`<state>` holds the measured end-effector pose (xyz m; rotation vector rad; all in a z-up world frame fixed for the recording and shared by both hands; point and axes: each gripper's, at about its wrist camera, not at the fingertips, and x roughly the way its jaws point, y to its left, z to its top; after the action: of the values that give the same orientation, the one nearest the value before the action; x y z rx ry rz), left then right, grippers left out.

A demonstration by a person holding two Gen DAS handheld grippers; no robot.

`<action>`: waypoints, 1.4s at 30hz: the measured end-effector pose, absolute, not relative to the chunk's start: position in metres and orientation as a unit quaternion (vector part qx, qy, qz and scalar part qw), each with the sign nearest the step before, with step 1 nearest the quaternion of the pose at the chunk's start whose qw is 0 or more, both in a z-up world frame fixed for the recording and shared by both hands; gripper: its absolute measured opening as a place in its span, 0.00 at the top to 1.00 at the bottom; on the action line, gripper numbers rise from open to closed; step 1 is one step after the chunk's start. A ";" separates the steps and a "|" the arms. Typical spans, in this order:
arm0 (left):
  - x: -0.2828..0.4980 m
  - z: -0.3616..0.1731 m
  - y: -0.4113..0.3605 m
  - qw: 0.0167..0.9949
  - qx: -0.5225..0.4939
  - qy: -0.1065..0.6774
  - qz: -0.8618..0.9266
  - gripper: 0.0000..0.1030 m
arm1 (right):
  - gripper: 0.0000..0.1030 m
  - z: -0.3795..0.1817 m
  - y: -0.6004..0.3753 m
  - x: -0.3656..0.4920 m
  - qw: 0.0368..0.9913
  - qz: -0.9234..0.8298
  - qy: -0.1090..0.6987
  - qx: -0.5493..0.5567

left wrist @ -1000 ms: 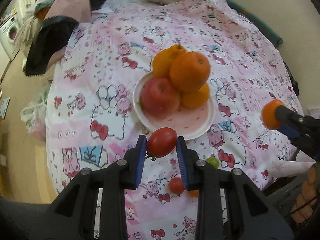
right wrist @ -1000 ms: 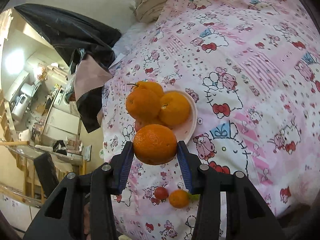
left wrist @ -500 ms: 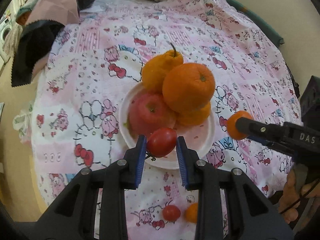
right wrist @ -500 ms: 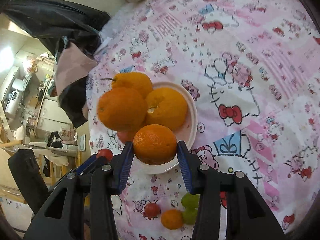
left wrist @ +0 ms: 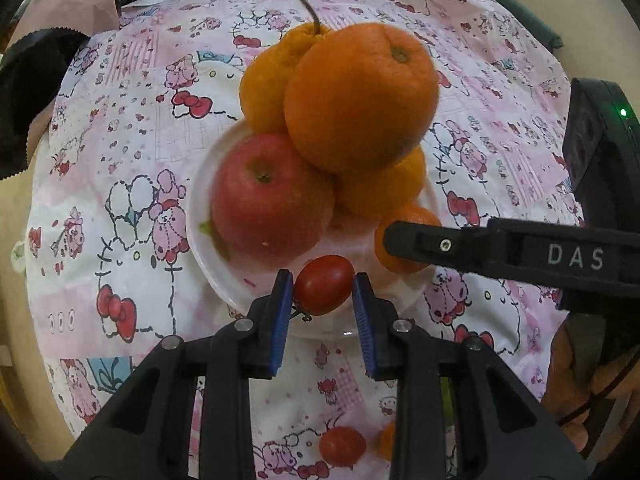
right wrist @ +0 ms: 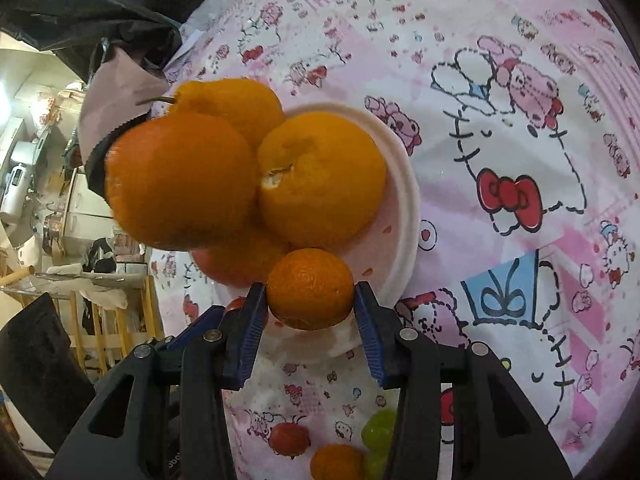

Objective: Organize fruits
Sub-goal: 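Place the tomato on the plate with the left gripper while the right places the mandarin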

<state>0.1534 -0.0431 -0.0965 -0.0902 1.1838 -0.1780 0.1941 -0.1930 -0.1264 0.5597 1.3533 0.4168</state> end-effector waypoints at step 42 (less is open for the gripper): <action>0.148 -0.077 -0.047 0.846 -0.023 0.528 -0.078 0.35 | 0.36 -0.079 -0.208 0.175 0.763 0.156 0.590 0.214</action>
<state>0.1483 -0.0474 -0.0767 -0.0494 1.1135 -0.1637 0.1754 -0.2077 -0.0791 0.4648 1.2829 0.3394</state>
